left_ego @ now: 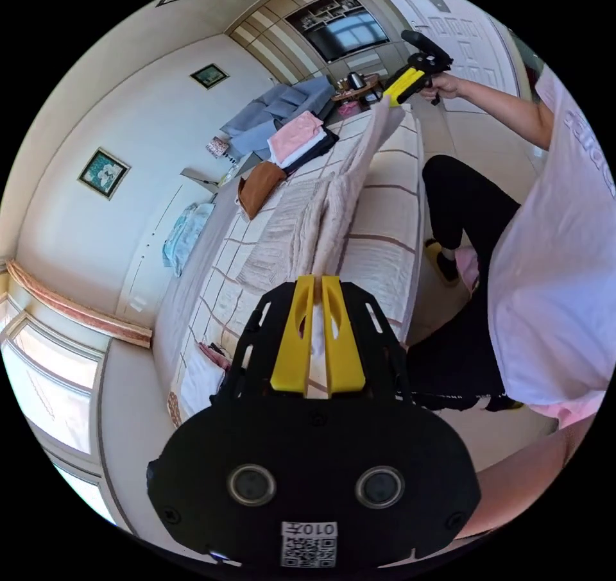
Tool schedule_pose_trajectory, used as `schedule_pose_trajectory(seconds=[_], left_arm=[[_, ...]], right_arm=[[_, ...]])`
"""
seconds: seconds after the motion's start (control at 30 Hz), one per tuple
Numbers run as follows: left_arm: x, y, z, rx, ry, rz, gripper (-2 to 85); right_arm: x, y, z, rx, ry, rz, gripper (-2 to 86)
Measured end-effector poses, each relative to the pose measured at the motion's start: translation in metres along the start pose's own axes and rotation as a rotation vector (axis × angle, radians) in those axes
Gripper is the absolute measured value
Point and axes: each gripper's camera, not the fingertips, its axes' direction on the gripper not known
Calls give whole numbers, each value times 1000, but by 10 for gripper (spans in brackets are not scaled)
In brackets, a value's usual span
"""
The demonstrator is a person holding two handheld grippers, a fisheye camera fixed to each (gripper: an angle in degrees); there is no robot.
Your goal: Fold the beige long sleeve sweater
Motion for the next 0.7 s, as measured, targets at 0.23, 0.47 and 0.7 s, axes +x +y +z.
schedule_pose_trajectory(seconds=[0.23, 0.47, 0.7], left_arm=[[23, -6, -38, -34, 145, 97, 0], [-36, -10, 20, 20, 259, -23, 0], [-191, -48, 107, 0, 376, -61, 0]], right_arm=[[-41, 5, -22, -77, 6, -102, 41], [17, -9, 42, -49, -99, -25, 39], [138, -105, 131, -109, -87, -29, 30]])
